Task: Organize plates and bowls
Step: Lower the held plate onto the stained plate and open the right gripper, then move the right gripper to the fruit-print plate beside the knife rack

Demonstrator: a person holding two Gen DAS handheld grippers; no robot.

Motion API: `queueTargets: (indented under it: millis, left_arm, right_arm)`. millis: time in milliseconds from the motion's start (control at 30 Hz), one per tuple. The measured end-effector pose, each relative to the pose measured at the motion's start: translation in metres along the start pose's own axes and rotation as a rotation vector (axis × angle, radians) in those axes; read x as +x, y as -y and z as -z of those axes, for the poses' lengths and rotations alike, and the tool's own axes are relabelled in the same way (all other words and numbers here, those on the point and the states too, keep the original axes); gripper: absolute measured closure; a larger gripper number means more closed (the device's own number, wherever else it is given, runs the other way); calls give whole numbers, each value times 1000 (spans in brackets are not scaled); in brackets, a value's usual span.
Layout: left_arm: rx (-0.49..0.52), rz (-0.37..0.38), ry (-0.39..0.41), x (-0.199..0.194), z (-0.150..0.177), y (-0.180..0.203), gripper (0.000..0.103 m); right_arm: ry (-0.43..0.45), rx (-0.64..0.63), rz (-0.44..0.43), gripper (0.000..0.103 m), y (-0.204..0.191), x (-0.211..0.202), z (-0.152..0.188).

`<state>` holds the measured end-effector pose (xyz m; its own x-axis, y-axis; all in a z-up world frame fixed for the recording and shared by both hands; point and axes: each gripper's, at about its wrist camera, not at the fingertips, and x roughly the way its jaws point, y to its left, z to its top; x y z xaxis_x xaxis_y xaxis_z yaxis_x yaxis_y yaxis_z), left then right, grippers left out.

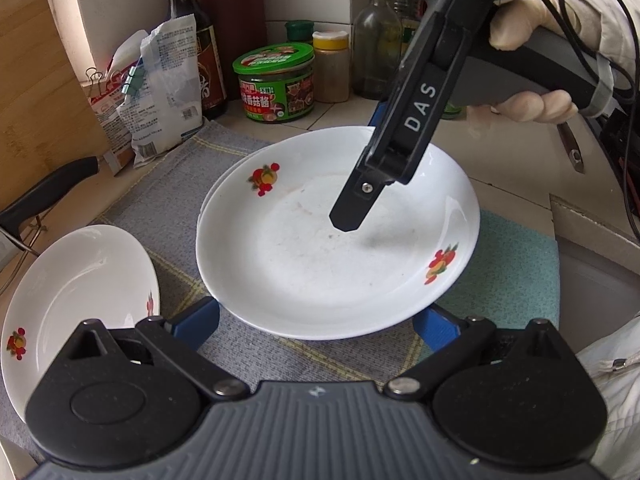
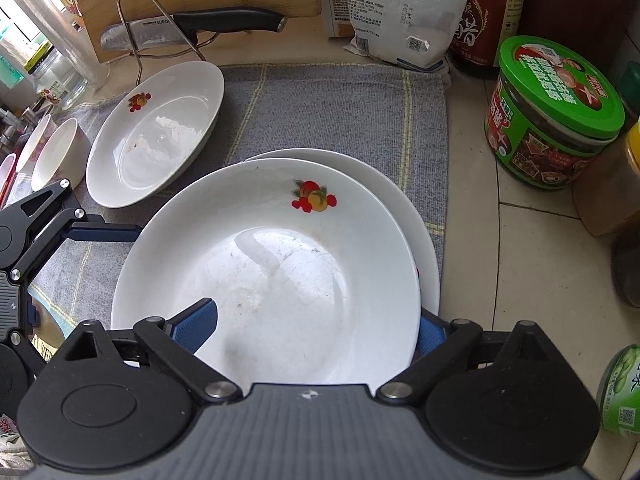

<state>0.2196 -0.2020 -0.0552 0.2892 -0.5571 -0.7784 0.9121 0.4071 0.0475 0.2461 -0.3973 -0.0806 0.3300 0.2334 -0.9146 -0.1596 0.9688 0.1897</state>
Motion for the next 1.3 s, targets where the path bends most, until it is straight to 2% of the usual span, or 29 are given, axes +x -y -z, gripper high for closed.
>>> queueTargets:
  millis: [800,1000,1100,1167,1300]
  left_arm:
    - [-3,10,-18,10,1,2,1]
    - [-12,2,-16,10,1,0,1]
    - [-16,-1,-18,9,3,0,1]
    - [-23,-6,-13,7,3,0,1]
    - [-57,-47,22,-3,6,-2,1]
  right_arm:
    - [-10,-19,49,0,-5,-10,5]
    - [-37,-19,105,0,-3,-7,12]
    - [-25,-27,78,0,-4,-11,16]
    - [-8,-55,109,0,-9,-14,18]
    - [86,-132,177,0,-23,-26,22]
